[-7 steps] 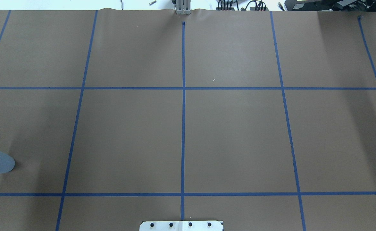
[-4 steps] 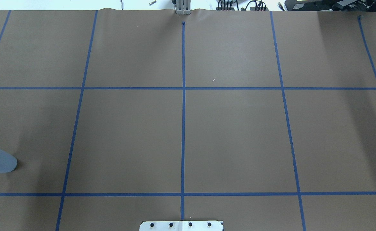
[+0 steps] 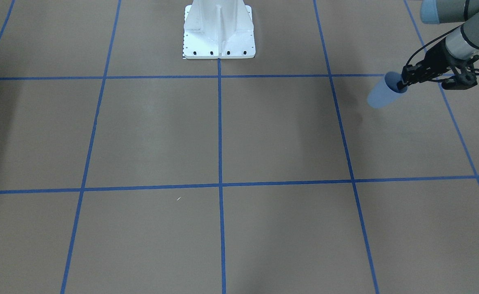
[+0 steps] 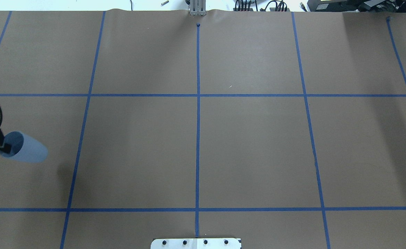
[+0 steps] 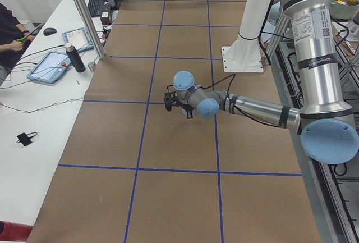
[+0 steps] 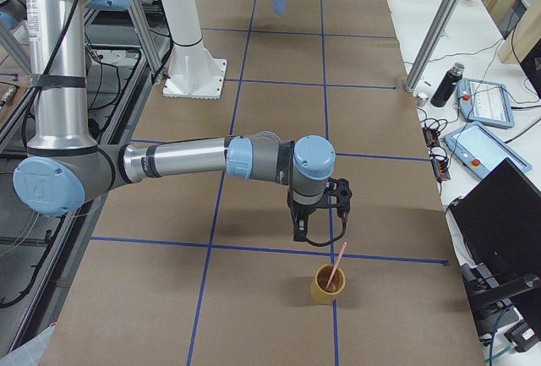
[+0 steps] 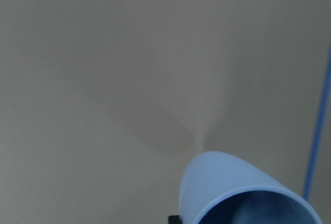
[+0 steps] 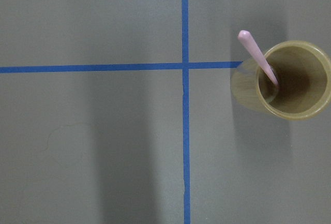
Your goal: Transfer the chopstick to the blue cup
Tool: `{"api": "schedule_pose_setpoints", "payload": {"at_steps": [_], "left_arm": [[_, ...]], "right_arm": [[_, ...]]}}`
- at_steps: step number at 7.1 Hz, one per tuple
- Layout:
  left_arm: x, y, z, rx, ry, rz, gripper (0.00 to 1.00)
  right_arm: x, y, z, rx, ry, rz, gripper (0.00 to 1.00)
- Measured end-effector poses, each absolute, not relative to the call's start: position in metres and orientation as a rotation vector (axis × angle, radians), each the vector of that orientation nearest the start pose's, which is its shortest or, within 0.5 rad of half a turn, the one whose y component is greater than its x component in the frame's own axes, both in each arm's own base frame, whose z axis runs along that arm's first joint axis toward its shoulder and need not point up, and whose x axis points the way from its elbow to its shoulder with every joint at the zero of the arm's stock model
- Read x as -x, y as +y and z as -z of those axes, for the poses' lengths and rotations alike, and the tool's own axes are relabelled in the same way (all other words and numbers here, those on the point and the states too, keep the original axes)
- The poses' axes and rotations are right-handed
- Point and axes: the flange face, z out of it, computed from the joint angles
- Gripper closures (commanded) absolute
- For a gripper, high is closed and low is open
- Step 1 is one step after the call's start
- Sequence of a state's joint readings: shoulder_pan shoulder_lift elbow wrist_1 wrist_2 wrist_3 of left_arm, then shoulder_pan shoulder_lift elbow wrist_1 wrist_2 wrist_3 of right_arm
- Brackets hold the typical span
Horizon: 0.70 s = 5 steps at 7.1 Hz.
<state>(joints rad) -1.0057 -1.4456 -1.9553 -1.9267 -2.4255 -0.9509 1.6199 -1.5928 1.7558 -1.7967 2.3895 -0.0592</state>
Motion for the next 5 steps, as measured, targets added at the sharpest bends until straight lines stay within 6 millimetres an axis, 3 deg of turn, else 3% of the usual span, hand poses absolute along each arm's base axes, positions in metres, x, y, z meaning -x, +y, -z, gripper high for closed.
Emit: {"api": "schedule_pose_setpoints", "payload": {"at_steps": [3, 4, 5], "left_arm": [[-0.267, -0.527, -0.316, 0.203, 0.943, 0.155, 1.00], [-0.303, -0.555, -0.270, 0.221, 0.925, 0.191, 1.00], [-0.346, -0.569, -0.234, 0.246, 0.908, 0.215, 1.00]], "right_arm": [[-0.084, -0.466, -0.586, -0.006, -0.813, -0.004, 0.00], [-0.084, -0.465, -0.584, -0.009, -0.813, -0.002, 0.00], [-0.084, -0.465, -0.583, -0.011, -0.812, -0.001, 0.00]]}}
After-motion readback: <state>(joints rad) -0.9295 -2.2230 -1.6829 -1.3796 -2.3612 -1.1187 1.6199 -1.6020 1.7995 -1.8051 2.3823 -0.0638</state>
